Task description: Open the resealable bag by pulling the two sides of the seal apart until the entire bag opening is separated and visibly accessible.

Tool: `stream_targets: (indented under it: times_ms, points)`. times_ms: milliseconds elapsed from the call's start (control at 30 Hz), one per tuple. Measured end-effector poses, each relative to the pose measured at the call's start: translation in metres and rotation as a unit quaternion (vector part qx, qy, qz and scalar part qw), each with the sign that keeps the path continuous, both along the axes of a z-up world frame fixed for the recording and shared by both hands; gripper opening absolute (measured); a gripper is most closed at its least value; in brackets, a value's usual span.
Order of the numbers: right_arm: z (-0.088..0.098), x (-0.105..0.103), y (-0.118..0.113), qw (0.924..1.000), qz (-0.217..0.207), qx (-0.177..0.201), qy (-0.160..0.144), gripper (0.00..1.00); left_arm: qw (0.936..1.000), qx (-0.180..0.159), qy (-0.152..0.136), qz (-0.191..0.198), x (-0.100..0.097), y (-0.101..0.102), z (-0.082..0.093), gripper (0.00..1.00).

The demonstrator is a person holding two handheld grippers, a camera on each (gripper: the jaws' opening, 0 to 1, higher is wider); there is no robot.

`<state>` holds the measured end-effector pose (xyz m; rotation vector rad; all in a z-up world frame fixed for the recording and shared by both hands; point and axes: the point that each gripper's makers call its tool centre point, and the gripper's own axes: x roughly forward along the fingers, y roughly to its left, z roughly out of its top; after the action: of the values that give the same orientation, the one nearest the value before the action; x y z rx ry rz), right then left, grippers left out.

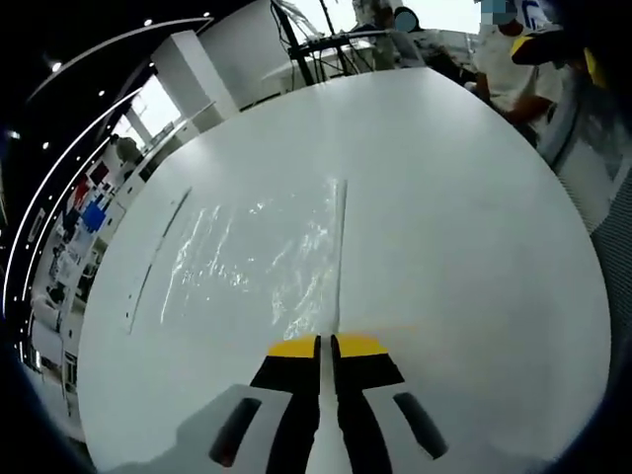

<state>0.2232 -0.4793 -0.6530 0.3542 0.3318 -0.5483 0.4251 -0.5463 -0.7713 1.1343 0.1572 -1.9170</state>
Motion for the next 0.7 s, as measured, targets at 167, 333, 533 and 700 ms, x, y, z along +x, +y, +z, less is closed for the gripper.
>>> stream_targets:
  times_ms: [167, 333, 533, 700]
  points:
    - [0.001, 0.0, 0.0, 1.0, 0.0, -0.001, -0.002, 0.46, 1.0, -0.009, -0.002, 0.0, 0.0, 0.0, 0.009, 0.0]
    - [0.002, 0.0, -0.001, 1.0, -0.001, -0.003, -0.006, 0.46, 0.9999, -0.015, 0.002, 0.001, -0.001, 0.002, 0.017, 0.0]
    - [0.004, 0.0, 0.0, 0.9999, 0.001, -0.007, -0.008, 0.46, 0.9999, -0.015, 0.007, -0.003, -0.006, 0.009, 0.027, 0.0]
    - [0.005, 0.001, 0.001, 0.9999, 0.006, -0.009, -0.009, 0.46, 0.9998, -0.013, 0.009, -0.007, -0.013, 0.019, 0.035, 0.0]
